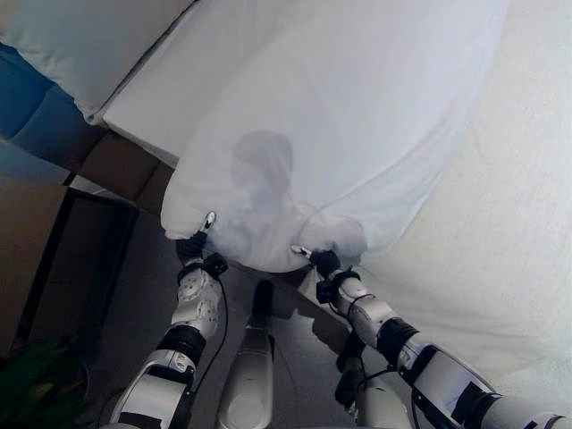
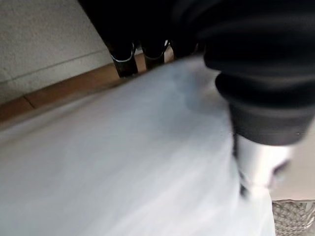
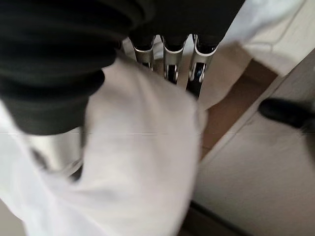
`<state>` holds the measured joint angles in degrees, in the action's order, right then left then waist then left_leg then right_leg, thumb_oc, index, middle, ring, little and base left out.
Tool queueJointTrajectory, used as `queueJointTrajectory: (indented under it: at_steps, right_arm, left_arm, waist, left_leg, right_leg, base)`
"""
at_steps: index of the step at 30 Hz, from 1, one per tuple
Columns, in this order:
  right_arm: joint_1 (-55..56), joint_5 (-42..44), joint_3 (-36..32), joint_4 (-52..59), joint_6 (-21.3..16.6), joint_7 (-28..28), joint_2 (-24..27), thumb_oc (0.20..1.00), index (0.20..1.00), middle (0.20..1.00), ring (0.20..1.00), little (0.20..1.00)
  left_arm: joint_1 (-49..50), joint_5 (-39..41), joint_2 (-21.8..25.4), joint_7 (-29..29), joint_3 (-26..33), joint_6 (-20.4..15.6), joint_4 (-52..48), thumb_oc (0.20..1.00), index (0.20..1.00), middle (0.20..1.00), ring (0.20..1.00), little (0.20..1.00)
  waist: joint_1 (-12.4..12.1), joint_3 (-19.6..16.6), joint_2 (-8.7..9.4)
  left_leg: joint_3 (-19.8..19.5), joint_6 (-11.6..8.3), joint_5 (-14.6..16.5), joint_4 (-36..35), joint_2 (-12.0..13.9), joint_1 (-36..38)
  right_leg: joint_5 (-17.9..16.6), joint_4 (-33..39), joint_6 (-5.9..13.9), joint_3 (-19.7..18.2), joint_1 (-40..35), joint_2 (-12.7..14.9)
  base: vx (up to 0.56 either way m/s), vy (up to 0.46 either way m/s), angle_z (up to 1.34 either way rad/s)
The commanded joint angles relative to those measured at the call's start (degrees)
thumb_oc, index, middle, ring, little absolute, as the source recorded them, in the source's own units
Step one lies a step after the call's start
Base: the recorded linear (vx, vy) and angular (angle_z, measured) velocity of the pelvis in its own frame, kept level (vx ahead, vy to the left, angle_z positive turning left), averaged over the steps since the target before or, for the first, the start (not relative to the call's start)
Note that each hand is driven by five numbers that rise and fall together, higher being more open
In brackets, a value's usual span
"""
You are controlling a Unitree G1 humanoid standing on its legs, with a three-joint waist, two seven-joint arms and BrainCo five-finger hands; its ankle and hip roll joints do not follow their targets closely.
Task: Make the bed
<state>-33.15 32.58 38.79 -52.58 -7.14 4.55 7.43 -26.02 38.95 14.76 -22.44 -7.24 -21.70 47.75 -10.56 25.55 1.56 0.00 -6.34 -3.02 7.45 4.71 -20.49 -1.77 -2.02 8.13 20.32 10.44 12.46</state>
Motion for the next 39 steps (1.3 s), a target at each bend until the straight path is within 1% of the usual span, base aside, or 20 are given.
queueJointTrajectory:
  at_steps: [1, 8, 13, 14, 16, 18, 22, 23, 24, 27, 28, 29, 30, 33, 34, 35, 36, 37, 38, 39]
  right_arm:
    - [4.8, -9.7, -3.6, -3.6, 0.2, 0.7, -0.1, 1.000, 1.000, 1.000, 1.000, 1.000]
    - [12.9, -11.9, -10.2, -4.3, 0.7, 0.5, 4.7, 1.000, 1.000, 1.000, 1.000, 1.000]
    - [17.5, -11.0, -15.8, -4.6, 0.9, 0.9, 7.5, 1.000, 1.000, 1.000, 1.000, 1.000]
    - [17.5, -11.0, -15.8, -4.6, 0.9, 0.9, 7.5, 1.000, 1.000, 1.000, 1.000, 1.000]
    - [19.1, -9.2, -16.0, -1.3, 0.5, 0.9, 8.0, 1.000, 1.000, 1.000, 1.000, 1.000]
    - [19.2, -8.6, -15.7, 0.0, 0.3, 0.9, 8.1, 1.000, 1.000, 1.000, 1.000, 1.000]
    - [19.2, -5.3, -13.0, 10.3, -0.6, -1.2, 10.8, 1.000, 1.000, 1.000, 1.000, 1.000]
    - [19.8, -3.0, -13.1, 13.9, -1.0, -2.5, 11.7, 1.000, 1.000, 1.000, 1.000, 1.000]
    - [19.4, 1.1, -13.3, 17.0, -2.0, -4.5, 12.3, 1.000, 1.000, 1.000, 1.000, 1.000]
    - [17.1, 4.3, -13.4, 19.1, -2.4, -5.1, 12.1, 1.000, 1.000, 1.000, 1.000, 1.000]
    - [13.9, 6.7, -13.0, 20.6, -2.9, -5.3, 11.8, 1.000, 1.000, 1.000, 1.000, 1.000]
    - [13.8, 6.7, -13.0, 20.6, -2.9, -5.3, 11.8, 1.000, 1.000, 1.000, 1.000, 1.000]
    - [11.0, 8.2, -12.6, 22.3, -3.1, -5.8, 11.5, 1.000, 1.000, 1.000, 1.000, 1.000]
    - [8.5, 9.5, -11.9, 24.9, -3.1, -6.4, 11.0, 1.000, 1.000, 1.000, 1.000, 1.000]
    - [7.2, 10.3, -10.6, 27.8, -2.8, -7.6, 10.9, 1.000, 1.000, 1.000, 1.000, 1.000]
    - [7.2, 10.2, -10.6, 27.8, -2.7, -7.6, 10.9, 1.000, 1.000, 1.000, 1.000, 1.000]
    - [6.0, 10.2, -10.1, 29.2, -2.4, -8.5, 10.8, 1.000, 1.000, 1.000, 1.000, 1.000]
    - [4.3, 10.9, -9.3, 30.0, -2.2, -8.8, 10.8, 1.000, 1.000, 1.000, 1.000, 1.000]
    - [1.9, 13.0, -9.0, 30.6, -2.4, -8.6, 9.9, 1.000, 1.000, 1.000, 1.000, 1.000]
    - [0.4, 14.6, -8.9, 30.3, -2.7, -8.1, 9.2, 1.000, 1.000, 1.000, 1.000, 1.000]
  left_arm:
    - [4.8, -7.0, 1.7, 0.4, 0.8, 0.2, 2.9, 1.000, 1.000, 1.000, 1.000, 1.000]
    - [10.3, -8.0, -0.7, 3.6, 2.7, 4.5, 11.1, 1.000, 1.000, 1.000, 1.000, 1.000]
    - [14.4, -7.3, -2.7, 7.8, 4.5, 8.3, 18.3, 1.000, 1.000, 1.000, 1.000, 1.000]
    - [14.4, -7.3, -2.7, 7.8, 4.5, 8.3, 18.3, 1.000, 1.000, 1.000, 1.000, 1.000]
    - [15.6, -5.5, -2.8, 7.6, 6.0, 7.9, 17.5, 1.000, 1.000, 1.000, 1.000, 1.000]
    - [15.9, -5.5, -2.7, 7.3, 6.1, 7.7, 16.6, 1.000, 1.000, 1.000, 1.000, 1.000]
    - [17.8, -2.5, -2.0, 7.2, 5.8, 4.7, 4.3, 1.000, 1.000, 1.000, 1.000, 1.000]
    - [18.7, -1.6, -1.6, 7.7, 5.3, 3.9, -1.1, 1.000, 1.000, 1.000, 1.000, 1.000]
    - [19.5, -0.3, -0.9, 9.8, 3.9, 2.8, -9.8, 1.000, 1.000, 1.000, 1.000, 1.000]
    - [18.5, 1.6, 0.3, 12.0, 3.0, 2.4, -15.1, 1.000, 1.000, 1.000, 1.000, 1.000]
    - [16.3, 3.7, 2.1, 13.8, 1.8, 2.4, -19.4, 1.000, 1.000, 1.000, 1.000, 1.000]
    - [16.3, 3.7, 2.1, 13.8, 1.8, 2.4, -19.4, 1.000, 1.000, 1.000, 1.000, 1.000]
    - [14.3, 8.0, 3.0, 16.3, 1.5, 2.4, -22.0, 1.000, 1.000, 1.000, 1.000, 1.000]
    - [11.0, 11.7, 3.7, 18.8, 0.5, 2.3, -22.9, 1.000, 1.000, 1.000, 1.000, 1.000]
    - [9.4, 14.9, 4.7, 21.6, -0.4, 2.7, -24.8, 1.000, 1.000, 1.000, 1.000, 1.000]
    - [9.4, 14.9, 4.7, 21.6, -0.4, 2.7, -24.7, 1.000, 1.000, 1.000, 1.000, 1.000]
    - [7.1, 17.1, 5.2, 23.3, -1.6, 3.3, -25.4, 1.000, 1.000, 1.000, 1.000, 1.000]
    - [4.5, 18.9, 5.6, 24.4, -2.8, 3.6, -24.7, 1.000, 1.000, 1.000, 1.000, 1.000]
    - [1.5, 21.2, 6.1, 25.1, -3.5, 3.7, -24.1, 1.000, 1.000, 1.000, 1.000, 1.000]
    - [-0.6, 23.1, 6.3, 25.3, -4.2, 3.8, -23.6, 1.000, 1.000, 1.000, 1.000, 1.000]
  waist:
    - [0.7, -1.7, 1.59]
    - [3.9, -4.4, 0.13]
    - [6.8, -8.3, -3.12]
    - [6.8, -8.4, -3.14]
    - [7.7, -9.5, -4.27]
    - [7.9, -10.0, -4.56]
    - [8.0, -9.8, -4.64]
    - [7.8, -9.6, -4.42]
    - [7.2, -8.8, -4.18]
    - [6.6, -8.7, -4.39]
    - [6.0, -8.6, -4.54]
    - [6.0, -8.7, -4.57]
    - [5.6, -8.5, -4.97]
    - [5.3, -8.4, -4.79]
    - [4.9, -8.4, -4.01]
    - [4.9, -8.4, -3.96]
    - [4.9, -8.0, -3.25]
    - [5.0, -7.6, -2.29]
    - [4.7, -7.3, -1.39]
    - [4.6, -6.7, -1.22]
  left_leg:
    - [3.5, 2.67, 2.2, 2.3, -3.6, -1.2]
    - [3.8, 2.68, 1.1, -1.0, -3.3, 3.9]
    - [2.9, 1.28, -2.7, -7.8, -0.7, 9.8]
    - [2.9, 1.28, -2.7, -7.8, -0.7, 9.7]
    - [2.2, 0.18, -5.0, -10.1, 1.3, 11.2]
    - [2.1, 0.06, -5.2, -9.9, 1.9, 11.3]
    - [0.8, 0.01, -3.3, -2.1, 1.9, 10.6]
    - [0.5, -0.27, -2.9, 1.2, 1.3, 9.9]
    - [-2.1, -0.83, -3.8, 6.8, 0.2, 8.3]
    - [-4.5, -1.20, -4.4, 4.3, 0.0, 6.9]
    - [-5.7, -1.01, -5.8, -0.6, 1.8, 4.7]
    - [-5.7, -1.02, -5.9, -0.6, 1.8, 4.6]
    - [-6.6, -1.24, -7.6, -4.8, 3.1, 3.3]
    - [-6.0, -1.53, -8.1, -5.1, 2.8, 2.1]
    - [-6.4, -0.68, -5.6, -1.8, 1.8, 1.1]
    - [-6.4, -0.66, -5.5, -1.7, 1.8, 1.0]
    - [-5.4, -0.28, -3.9, 1.8, 0.2, -0.7]
    - [-4.4, 0.28, -2.1, 4.6, -1.0, -2.0]
    - [-2.9, 2.26, 1.0, 8.3, -2.8, -3.5]
    - [-2.5, 2.90, 1.7, 9.2, -3.5, -4.1]
  right_leg:
    - [-6.7, 0.0, 3.08, -4.6, 3.3, 6.3]
    - [-3.7, -2.7, 2.41, -5.0, 1.4, 5.9]
    - [1.9, -7.9, 0.75, -6.2, 0.0, 3.8]
    - [1.8, -7.8, 0.74, -6.2, 0.1, 3.8]
    - [4.7, -10.5, -0.67, -7.2, 0.2, 1.6]
    - [5.1, -10.7, -1.17, -7.4, 0.2, 0.8]
    - [6.3, -10.6, -3.06, -8.9, -1.3, -1.8]
    - [6.6, -10.5, -3.34, -8.8, -1.9, -1.8]
    - [7.1, -10.7, -3.92, -9.1, -3.1, -1.8]
    - [7.6, -10.1, -3.62, -9.6, -3.6, -2.2]
    - [7.8, -10.1, -2.72, -10.7, -3.6, -2.7]
    - [7.7, -10.0, -2.73, -10.7, -3.5, -2.7]
    - [7.8, -10.0, -1.99, -11.7, -3.3, -3.3]
    - [8.3, -10.0, -1.34, -12.9, -3.9, -2.8]
    - [8.6, -10.9, -0.19, -14.5, -3.6, -1.1]
    - [8.6, -10.9, -0.16, -14.6, -3.6, -1.1]
    - [8.0, -11.4, 0.51, -15.2, -3.2, 0.5]
    - [7.4, -11.0, 1.10, -15.6, -3.4, 2.2]
    - [4.2, -12.2, 1.88, -17.0, -1.6, 4.8]
    - [2.2, -13.1, 1.96, -17.9, -0.4, 5.4]
  base:
    - [0.06, 0.005, -0.22]
    - [0.06, -0.058, -0.05]
    - [0.09, -0.148, -0.09]
    - [0.05, -0.228, -0.03]
    - [0.04, -0.301, -0.01]
    - [0.03, -0.200, -0.02]
    - [0.06, -0.222, -0.15]
    - [0.11, -0.211, 0.00]
    - [0.09, -0.134, 0.12]
    - [0.14, -0.014, 0.19]
    - [0.17, 0.057, -0.09]
    - [0.23, 0.166, -0.17]
    - [0.19, 0.181, -0.10]
    - [0.22, 0.277, -0.15]
    - [0.15, 0.265, -0.32]
    - [0.20, 0.388, -0.78]
    - [0.12, 0.275, -0.92]
    - [0.23, 0.537, -0.76]
    - [0.22, 0.527, -0.26]
    - [0.18, 0.484, -0.05]
